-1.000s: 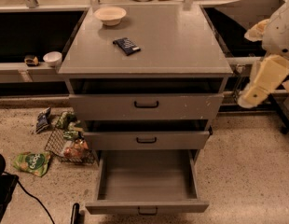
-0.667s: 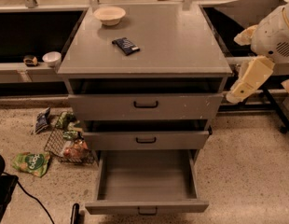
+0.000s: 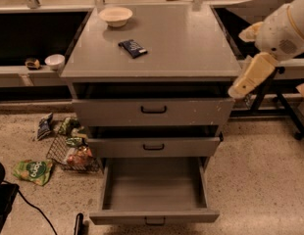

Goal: Place rxbar blueberry into bottom drawer

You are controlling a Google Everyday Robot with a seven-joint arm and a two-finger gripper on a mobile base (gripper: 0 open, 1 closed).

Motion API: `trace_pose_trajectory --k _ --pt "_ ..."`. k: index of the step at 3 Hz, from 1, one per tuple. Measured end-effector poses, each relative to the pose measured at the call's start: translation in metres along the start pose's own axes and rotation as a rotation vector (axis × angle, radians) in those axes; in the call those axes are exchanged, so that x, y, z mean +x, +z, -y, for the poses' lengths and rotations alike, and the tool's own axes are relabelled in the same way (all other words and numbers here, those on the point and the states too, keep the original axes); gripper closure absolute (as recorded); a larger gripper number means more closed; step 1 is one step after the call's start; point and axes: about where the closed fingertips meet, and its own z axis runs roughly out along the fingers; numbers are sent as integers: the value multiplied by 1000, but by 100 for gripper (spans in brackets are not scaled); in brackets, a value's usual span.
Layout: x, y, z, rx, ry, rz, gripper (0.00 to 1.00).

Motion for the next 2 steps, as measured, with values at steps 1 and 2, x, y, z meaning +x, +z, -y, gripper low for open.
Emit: trace_pose_trajectory --k 1,2 --pt "-15 27 38 -8 10 99 0" --pt "-37 55 74 -26 23 211 0"
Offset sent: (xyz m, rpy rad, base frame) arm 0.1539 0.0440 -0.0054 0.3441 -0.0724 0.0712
